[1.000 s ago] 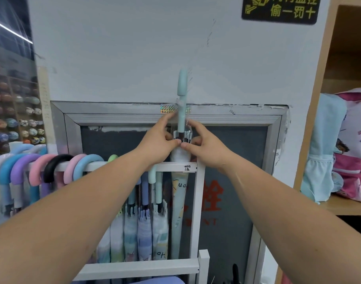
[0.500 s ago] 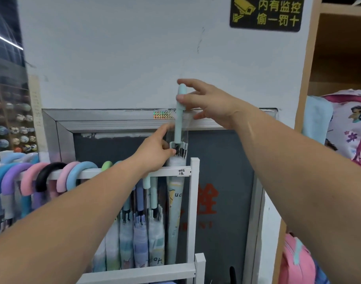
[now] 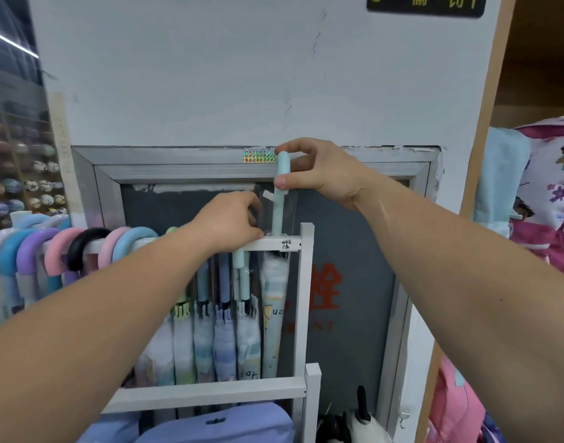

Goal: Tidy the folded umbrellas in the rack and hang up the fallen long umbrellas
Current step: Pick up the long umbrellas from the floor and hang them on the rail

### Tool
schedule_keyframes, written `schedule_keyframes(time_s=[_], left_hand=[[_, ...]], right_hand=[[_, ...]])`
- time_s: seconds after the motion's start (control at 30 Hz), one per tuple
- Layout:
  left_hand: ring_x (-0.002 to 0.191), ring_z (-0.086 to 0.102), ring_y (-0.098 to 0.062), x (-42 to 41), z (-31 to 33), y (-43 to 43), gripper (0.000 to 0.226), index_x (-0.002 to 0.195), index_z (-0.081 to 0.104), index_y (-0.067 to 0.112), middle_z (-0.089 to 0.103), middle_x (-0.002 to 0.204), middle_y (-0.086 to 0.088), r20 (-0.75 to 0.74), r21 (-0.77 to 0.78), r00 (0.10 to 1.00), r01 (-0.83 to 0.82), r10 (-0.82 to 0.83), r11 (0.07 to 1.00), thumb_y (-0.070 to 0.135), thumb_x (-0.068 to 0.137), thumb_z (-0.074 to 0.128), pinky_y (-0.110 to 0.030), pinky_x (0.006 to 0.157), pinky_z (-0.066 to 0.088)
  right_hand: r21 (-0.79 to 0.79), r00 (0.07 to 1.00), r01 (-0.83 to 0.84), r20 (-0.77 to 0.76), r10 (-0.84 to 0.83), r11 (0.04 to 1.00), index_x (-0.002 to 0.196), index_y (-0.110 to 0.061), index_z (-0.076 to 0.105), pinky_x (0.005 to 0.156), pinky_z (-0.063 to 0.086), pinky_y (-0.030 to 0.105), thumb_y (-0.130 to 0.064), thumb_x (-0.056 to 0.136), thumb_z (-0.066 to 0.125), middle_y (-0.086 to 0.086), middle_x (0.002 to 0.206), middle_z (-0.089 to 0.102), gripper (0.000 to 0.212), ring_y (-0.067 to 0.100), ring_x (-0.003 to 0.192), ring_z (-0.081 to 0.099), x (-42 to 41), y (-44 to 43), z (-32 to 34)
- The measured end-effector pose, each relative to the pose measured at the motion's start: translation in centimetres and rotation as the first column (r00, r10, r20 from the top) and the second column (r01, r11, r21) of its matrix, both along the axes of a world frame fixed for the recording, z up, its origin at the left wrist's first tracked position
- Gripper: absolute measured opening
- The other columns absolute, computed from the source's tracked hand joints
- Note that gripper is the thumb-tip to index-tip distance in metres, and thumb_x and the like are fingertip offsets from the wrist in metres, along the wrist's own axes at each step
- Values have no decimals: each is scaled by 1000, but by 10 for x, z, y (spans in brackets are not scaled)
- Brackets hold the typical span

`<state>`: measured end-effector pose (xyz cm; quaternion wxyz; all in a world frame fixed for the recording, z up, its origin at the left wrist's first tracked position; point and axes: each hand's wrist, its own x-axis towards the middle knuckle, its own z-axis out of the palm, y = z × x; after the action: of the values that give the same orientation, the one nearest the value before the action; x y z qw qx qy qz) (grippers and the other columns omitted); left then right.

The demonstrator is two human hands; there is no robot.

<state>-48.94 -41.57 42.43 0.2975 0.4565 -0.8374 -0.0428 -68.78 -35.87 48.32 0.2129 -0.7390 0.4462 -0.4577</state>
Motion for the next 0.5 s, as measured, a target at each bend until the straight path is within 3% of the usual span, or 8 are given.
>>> schedule_keyframes(time_s=[0.17,0.23,0.4,0.5], left_hand=[[108,62,-15,27,-2,11,48,126,65,25,67,119,5,126,-23,991,-35,37,999,47,85,72,-34,92,50],[109,60,-15,33,-8,13,55,131,62,28,64,125,5,141,6,990,-24,23,1000,51,83,73,-33,92,49],[127,54,-18,35,-20,16,66,139,56,33,59,139,6,108,-25,993,-54,56,998,52,80,76,-45,108,42],[130,52,-21,32,-26,19,67,142,53,34,59,141,6,103,-59,991,-78,84,995,54,82,74,-46,109,40]], right_hand=[[69,1000,13,-10,-12,998,122,-15,61,96,56,34,-11,71,90,6,98,76,58,15,89,73,-5,-11,-36],[93,999,23,-29,-20,995,123,-14,61,94,57,33,-11,71,90,10,103,75,60,17,91,72,-5,-14,-50],[145,992,37,-124,-19,989,123,-14,61,99,55,37,-17,70,91,8,110,74,61,13,90,68,-5,-21,-74],[139,969,73,-245,-37,988,121,-18,63,101,53,36,-23,70,92,2,116,70,59,17,102,67,-6,-23,-74]])
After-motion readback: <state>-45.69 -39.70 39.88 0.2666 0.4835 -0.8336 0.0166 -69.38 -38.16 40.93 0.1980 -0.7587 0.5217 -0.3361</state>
